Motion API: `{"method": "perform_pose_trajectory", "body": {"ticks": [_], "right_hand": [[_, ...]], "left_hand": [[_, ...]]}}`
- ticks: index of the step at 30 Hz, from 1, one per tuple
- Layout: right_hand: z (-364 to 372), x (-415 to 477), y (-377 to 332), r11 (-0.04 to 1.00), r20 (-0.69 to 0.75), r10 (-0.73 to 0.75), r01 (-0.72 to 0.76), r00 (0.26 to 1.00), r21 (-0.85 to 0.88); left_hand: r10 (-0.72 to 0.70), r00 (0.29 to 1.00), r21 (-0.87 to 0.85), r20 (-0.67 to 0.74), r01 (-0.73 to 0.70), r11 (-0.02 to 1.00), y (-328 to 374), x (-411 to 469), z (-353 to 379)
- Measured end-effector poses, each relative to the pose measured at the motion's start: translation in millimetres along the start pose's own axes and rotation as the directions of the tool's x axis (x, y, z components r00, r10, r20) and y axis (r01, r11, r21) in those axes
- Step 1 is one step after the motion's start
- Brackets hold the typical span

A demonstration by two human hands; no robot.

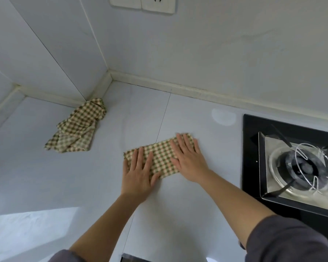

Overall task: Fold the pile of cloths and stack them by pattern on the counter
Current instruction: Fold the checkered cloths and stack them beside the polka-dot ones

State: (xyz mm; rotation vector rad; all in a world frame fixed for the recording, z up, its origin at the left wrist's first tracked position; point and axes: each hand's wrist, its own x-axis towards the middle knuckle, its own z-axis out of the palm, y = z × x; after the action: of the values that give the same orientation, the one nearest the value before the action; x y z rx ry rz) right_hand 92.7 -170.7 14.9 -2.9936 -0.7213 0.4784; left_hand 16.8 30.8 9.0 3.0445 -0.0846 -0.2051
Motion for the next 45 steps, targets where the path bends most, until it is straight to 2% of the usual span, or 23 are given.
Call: {"method": "perform_pose_trajectory", "body": {"ticks": [2,4,7,10,12,14,15,16,18,20,22,23,24,25,26,27,30,32,34,37,41,43,45], "right_hand": [[-11.3,-4.9,5.9,0.999,-0.036,0.046,-0.046,0.998,0.005],[-14.6,-18.2,6.8,0.996,-0.179,0.058,-0.044,0.982,0.082],[-4.0,-42.1,-6.9,0.99,-0.382,-0.004,0.059,0.924,0.131],[11.2,-68.7,-24.5,0.984,-0.362,-0.049,0.108,0.931,0.143],[19.2,-81.5,-31.9,0.979,-0.335,-0.05,0.113,0.941,0.171],[20.1,-86.3,-38.3,0.959,-0.311,-0.046,0.128,0.949,0.251],[17.4,-86.2,-42.9,0.936,-0.308,-0.034,0.138,0.951,0.322],[15.9,-84.6,-47.5,0.9,-0.306,-0.005,0.137,0.952,0.413],[8.3,-82.3,-55.0,0.753,-0.255,0.111,0.086,0.961,0.652],[1.6,-80.4,-54.4,0.601,-0.158,0.171,0.024,0.973,0.799],[-3.4,-81.8,-49.6,0.528,-0.097,0.162,-0.003,0.982,0.849],[-6.7,-83.5,-47.3,0.495,-0.067,0.154,-0.018,0.986,0.869],[-9.5,-85.2,-45.2,0.467,-0.039,0.148,-0.036,0.988,0.884],[-11.6,-86.9,-43.8,0.448,-0.018,0.146,-0.05,0.989,0.893],[-12.4,-88.3,-42.9,0.436,0.0,0.149,-0.066,0.989,0.898],[-12.9,-90.2,-41.8,0.423,0.012,0.145,-0.073,0.989,0.903],[-12.9,-92.1,-38.3,0.37,0.059,0.146,-0.109,0.988,0.923],[-13.6,-91.0,-35.9,0.329,0.106,0.176,-0.16,0.979,0.931],[-15.0,-86.6,-31.7,0.276,0.132,0.257,-0.203,0.957,0.939],[-15.3,-72.5,-21.7,0.173,0.204,0.418,-0.298,0.885,0.939],[-23.4,-53.9,-11.9,0.007,0.352,0.519,-0.415,0.779,0.91],[-27.7,-49.3,-10.4,0.031,0.354,0.548,-0.441,0.758,0.897],[-30.5,-45.7,-12.3,0.135,0.278,0.593,-0.433,0.756,0.891]], "left_hand": [[-0.058,0.997,0.021,-0.052,0.059,0.998,-6.7,2.4,-15.0],[-0.145,0.988,0.02,-0.046,0.146,0.989,-10.6,2.1,-32.6],[-0.268,0.956,0.023,0.121,0.268,0.963,-8.4,-1.2,-44.9],[-0.326,0.888,-0.245,0.324,0.411,0.878,0.0,-1.7,-50.6],[-0.353,0.803,-0.531,0.48,0.586,0.612,1.6,1.5,-58.3],[-0.265,0.719,-0.713,0.642,0.688,0.136,6.9,0.7,-68.8],[-0.185,0.702,-0.72,0.687,0.693,-0.046,12.7,-1.8,-75.3],[-0.12,0.699,-0.708,0.705,0.688,-0.157,18.0,-4.1,-81.7],[-0.035,0.684,-0.671,0.728,0.703,-0.236,25.8,-6.5,-91.0],[0.011,0.674,-0.653,0.739,0.719,-0.24,21.6,-8.5,-95.6],[-0.089,0.701,-0.705,0.707,0.69,-0.162,10.0,-13.4,-92.0],[-0.202,0.757,-0.773,0.621,0.634,0.005,2.3,-16.2,-84.4],[-0.289,0.831,-0.789,0.475,0.548,0.279,-5.9,-20.4,-75.3],[-0.267,0.906,-0.712,0.328,0.423,0.561,-12.6,-23.2,-63.0],[-0.17,0.957,-0.618,0.234,0.281,0.734,-15.2,-24.9,-53.4],[-0.077,0.977,-0.557,0.197,0.176,0.812,-14.2,-24.0,-48.3],[0.16,0.987,-0.643,0.012,-0.115,0.757,-8.2,-13.0,-39.7],[0.175,0.981,-0.714,-0.09,-0.185,0.675,-1.5,-5.5,-42.3],[0.127,0.991,-0.751,-0.038,-0.112,0.65,4.3,3.6,-49.9],[0.057,0.99,-0.726,0.129,0.055,0.686,15.2,24.9,-52.8],[-0.049,0.979,-0.624,0.197,0.164,0.764,29.2,52.3,-51.9],[-0.076,0.977,-0.553,0.198,0.176,0.814,36.2,61.7,-52.5],[-0.084,0.982,-0.473,0.168,0.155,0.867,43.0,67.9,-52.8]]}}
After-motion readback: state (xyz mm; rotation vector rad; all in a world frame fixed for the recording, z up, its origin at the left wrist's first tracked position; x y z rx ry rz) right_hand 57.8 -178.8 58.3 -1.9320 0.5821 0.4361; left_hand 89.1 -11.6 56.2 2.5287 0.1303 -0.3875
